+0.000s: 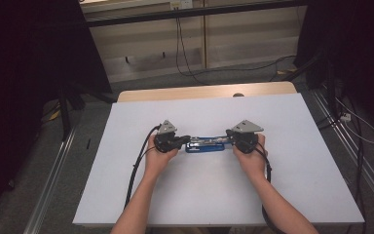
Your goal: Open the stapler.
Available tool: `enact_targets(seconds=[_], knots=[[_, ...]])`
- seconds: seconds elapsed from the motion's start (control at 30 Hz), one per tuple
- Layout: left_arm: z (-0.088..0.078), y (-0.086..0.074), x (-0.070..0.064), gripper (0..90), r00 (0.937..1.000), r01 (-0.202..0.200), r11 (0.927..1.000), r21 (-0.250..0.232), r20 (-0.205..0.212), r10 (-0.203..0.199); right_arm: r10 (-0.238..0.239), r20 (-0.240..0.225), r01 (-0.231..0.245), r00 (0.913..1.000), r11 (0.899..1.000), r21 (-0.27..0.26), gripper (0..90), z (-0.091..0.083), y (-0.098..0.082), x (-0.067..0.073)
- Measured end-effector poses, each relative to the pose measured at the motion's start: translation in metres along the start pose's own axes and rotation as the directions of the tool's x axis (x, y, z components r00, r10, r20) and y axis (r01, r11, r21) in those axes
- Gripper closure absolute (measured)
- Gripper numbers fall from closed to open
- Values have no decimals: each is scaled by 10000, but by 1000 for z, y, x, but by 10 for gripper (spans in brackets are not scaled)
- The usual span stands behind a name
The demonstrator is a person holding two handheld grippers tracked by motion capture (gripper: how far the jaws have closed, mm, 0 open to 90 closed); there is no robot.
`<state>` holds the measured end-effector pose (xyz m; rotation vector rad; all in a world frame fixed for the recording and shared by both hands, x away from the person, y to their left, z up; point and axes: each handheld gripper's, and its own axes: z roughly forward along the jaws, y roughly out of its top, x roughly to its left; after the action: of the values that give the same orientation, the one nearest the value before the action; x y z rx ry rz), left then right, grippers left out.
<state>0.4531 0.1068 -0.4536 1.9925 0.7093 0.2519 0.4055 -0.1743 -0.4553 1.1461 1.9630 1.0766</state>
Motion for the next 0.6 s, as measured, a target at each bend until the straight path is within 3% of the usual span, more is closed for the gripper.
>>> enact_targets(seconds=[0.3,0.6], knots=[[-1,2,-1,900,9995,250,9994,-251,209,-245,-19,-94,20,10000,9999,109,900,0,0,-2],[-1,4,-3,900,9987,316,9993,-187,396,-309,19,-244,-18,9997,10000,69,900,-3,2,-4]])
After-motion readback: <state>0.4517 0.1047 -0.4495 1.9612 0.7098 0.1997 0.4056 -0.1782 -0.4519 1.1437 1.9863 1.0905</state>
